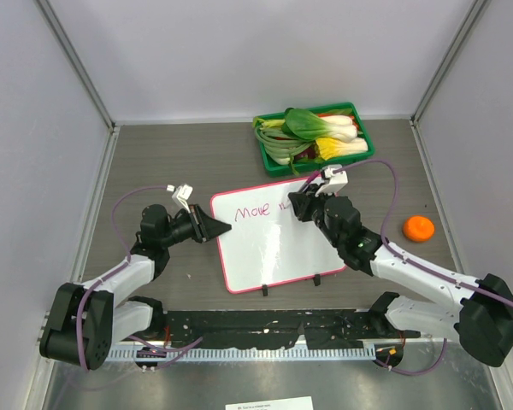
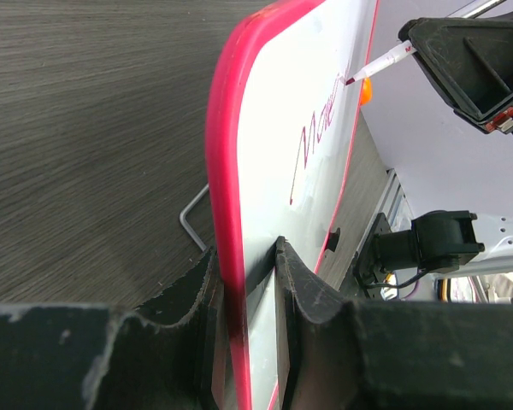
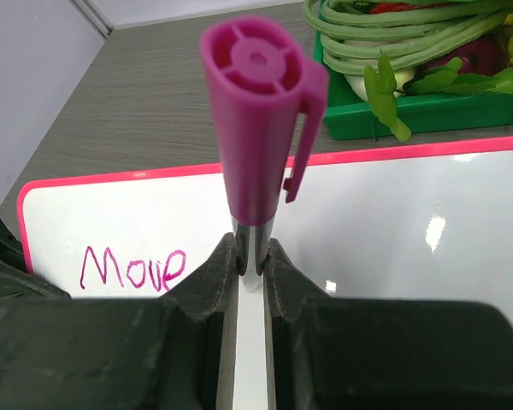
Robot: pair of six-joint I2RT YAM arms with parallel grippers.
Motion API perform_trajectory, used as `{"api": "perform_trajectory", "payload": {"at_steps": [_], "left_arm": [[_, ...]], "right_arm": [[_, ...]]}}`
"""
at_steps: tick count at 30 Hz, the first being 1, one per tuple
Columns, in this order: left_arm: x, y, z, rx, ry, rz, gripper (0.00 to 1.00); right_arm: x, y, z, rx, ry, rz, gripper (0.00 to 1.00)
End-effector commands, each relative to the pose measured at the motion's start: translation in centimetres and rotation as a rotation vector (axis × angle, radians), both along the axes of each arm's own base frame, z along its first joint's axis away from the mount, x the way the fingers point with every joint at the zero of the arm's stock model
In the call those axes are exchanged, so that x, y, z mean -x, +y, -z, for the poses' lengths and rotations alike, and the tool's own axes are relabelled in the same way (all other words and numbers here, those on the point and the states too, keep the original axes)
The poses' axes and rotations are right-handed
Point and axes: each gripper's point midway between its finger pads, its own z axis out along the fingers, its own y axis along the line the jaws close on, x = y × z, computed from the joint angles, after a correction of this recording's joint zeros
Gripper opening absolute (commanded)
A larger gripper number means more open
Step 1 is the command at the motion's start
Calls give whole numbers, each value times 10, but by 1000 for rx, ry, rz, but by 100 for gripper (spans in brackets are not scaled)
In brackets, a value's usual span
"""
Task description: Write a sentence on the whiteboard
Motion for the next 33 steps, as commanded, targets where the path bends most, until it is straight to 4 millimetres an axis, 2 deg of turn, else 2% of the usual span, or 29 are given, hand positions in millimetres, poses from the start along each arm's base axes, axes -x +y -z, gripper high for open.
{"api": "perform_trajectory", "payload": {"at_steps": [1, 14, 19, 27, 33], "left_arm": [[-6, 12, 22, -109, -35, -56, 0], [-6, 13, 21, -111, -38, -60, 0], [-6, 12, 21, -113, -39, -57, 0], [-6, 12, 22, -113, -38, -55, 0], [-7, 13, 21, -112, -39, -60, 0]], "right_arm": [[-2, -9, 4, 15, 6, 40, 1], [-20, -11, -21, 13, -38, 93, 1], [-24, -9, -22, 10, -35, 92, 1], [-17, -3, -35, -38, -60, 41, 1], [-9, -9, -42, -75, -81, 35, 1]]}}
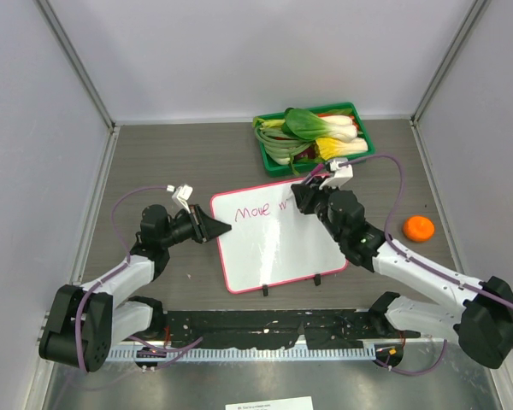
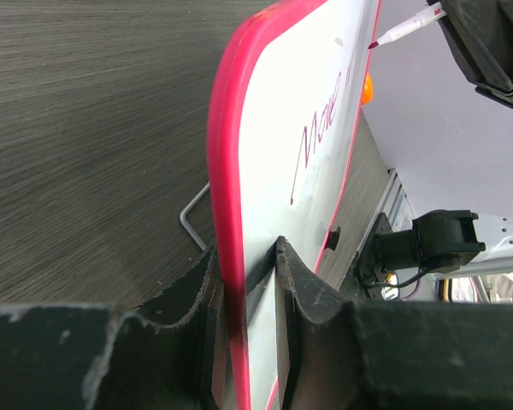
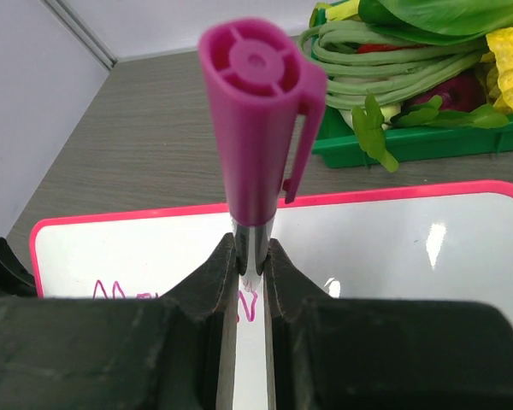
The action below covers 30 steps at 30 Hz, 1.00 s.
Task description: Write a sentence on the whiteboard
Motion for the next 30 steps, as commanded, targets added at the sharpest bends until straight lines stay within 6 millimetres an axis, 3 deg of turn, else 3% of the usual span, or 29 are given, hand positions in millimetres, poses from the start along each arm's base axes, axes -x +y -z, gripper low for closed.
{"api": "perform_trajectory", "payload": {"at_steps": [1, 14, 30], "left_arm": [[-7, 12, 22, -110, -37, -55, 0], [-7, 12, 22, -107, -36, -54, 0], [-7, 12, 23, -110, -35, -53, 0]], "right_arm": [[4, -6, -22, -52, -57, 8, 1], [-5, -15, 10, -1, 2, 56, 1], [11, -19, 31, 6, 52, 14, 1]]}}
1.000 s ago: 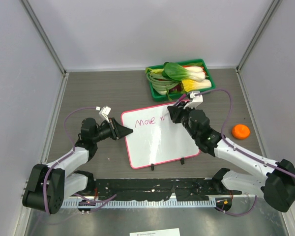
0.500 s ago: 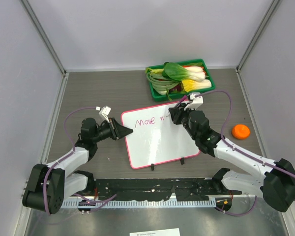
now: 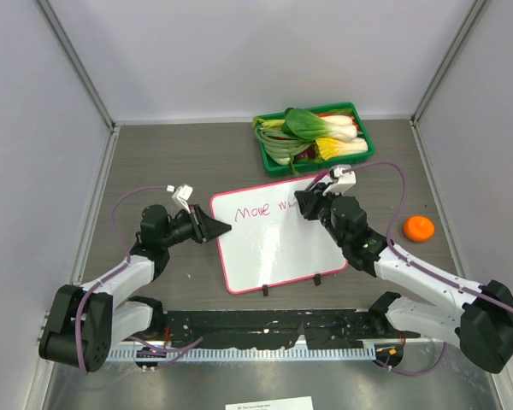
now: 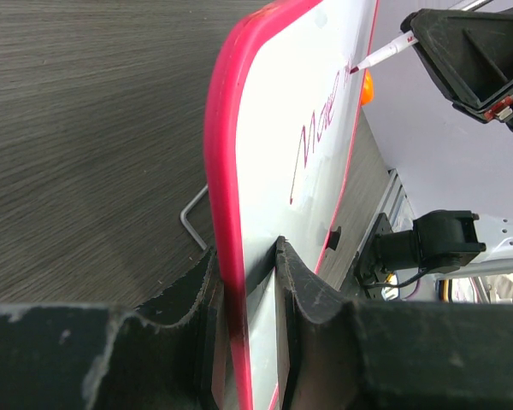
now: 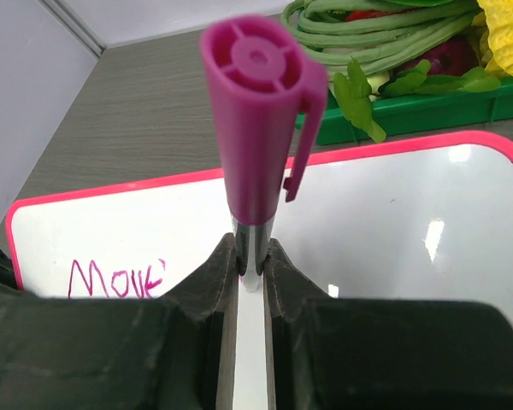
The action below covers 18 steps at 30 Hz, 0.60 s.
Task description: Write a sentence on the whiteboard
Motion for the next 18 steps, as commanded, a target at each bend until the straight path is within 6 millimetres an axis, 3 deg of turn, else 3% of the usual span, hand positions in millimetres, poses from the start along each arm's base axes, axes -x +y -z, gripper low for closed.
{"api": "perform_trajectory", "payload": {"at_steps": [1, 8, 18], "left_arm": [[-7, 12, 22, -107, -40, -51, 0], [-7, 11, 22, -108, -40, -51, 0], [-7, 12, 22, -109, -38, -54, 0]], "right_arm": [[6, -7, 12, 18, 26, -1, 1], [5, -4, 3, -3, 8, -6, 1], [-4, 3, -58, -96, -111, -10, 1]]}}
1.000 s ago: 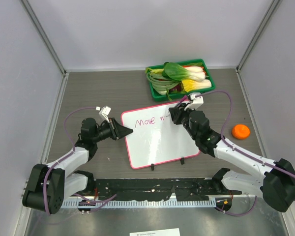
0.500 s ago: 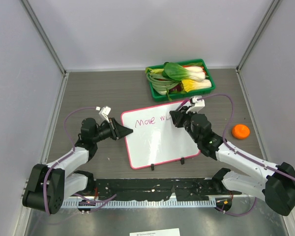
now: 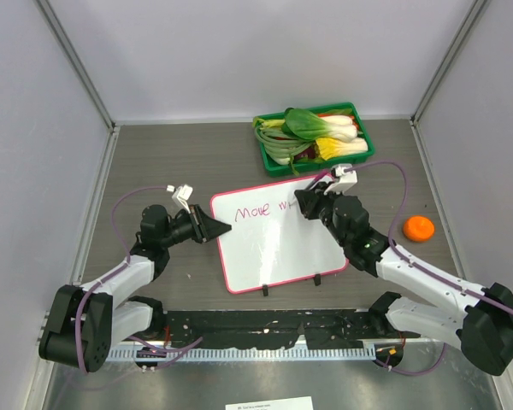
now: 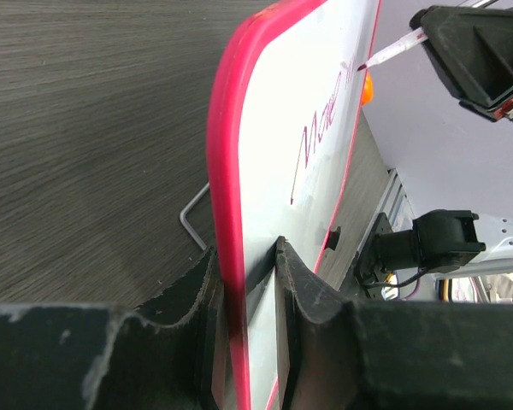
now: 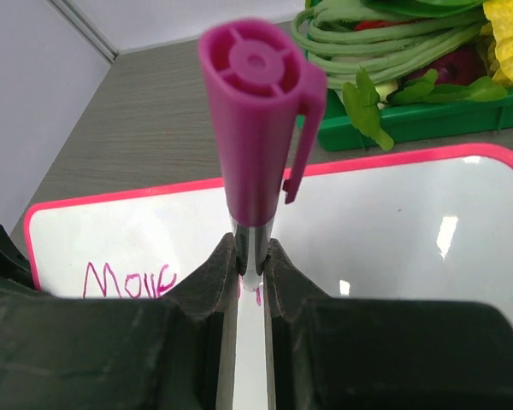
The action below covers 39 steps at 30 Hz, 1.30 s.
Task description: Write a sentence on the whiteboard
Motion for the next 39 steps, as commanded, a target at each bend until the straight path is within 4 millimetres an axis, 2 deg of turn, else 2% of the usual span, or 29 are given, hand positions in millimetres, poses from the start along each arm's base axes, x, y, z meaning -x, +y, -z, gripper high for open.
{"api": "perform_trajectory", "payload": {"at_steps": [1, 8, 18, 20, 30, 32, 39], "left_arm": [[-7, 12, 22, -109, -37, -55, 0], [-7, 12, 22, -110, -39, -55, 0], [-7, 12, 22, -110, -41, -53, 0], [-7, 12, 21, -109, -40, -55, 0], [-7, 12, 21, -110, -40, -58, 0], [-7, 12, 21, -111, -43, -56, 0], [-7, 12, 21, -110, -40, -58, 0]], "right_arm": [[-10, 2, -53, -78, -103, 19, 1], [-20, 3, -52, -62, -107, 42, 1], [-27, -1, -19, -7, -49, 81, 1], [-26, -2, -18, -8, -45, 80, 1], [-15, -4, -47, -86, -93, 57, 1], [-14, -7, -47, -77, -97, 65, 1], [-15, -13, -28, -32, -65, 78, 1]]}}
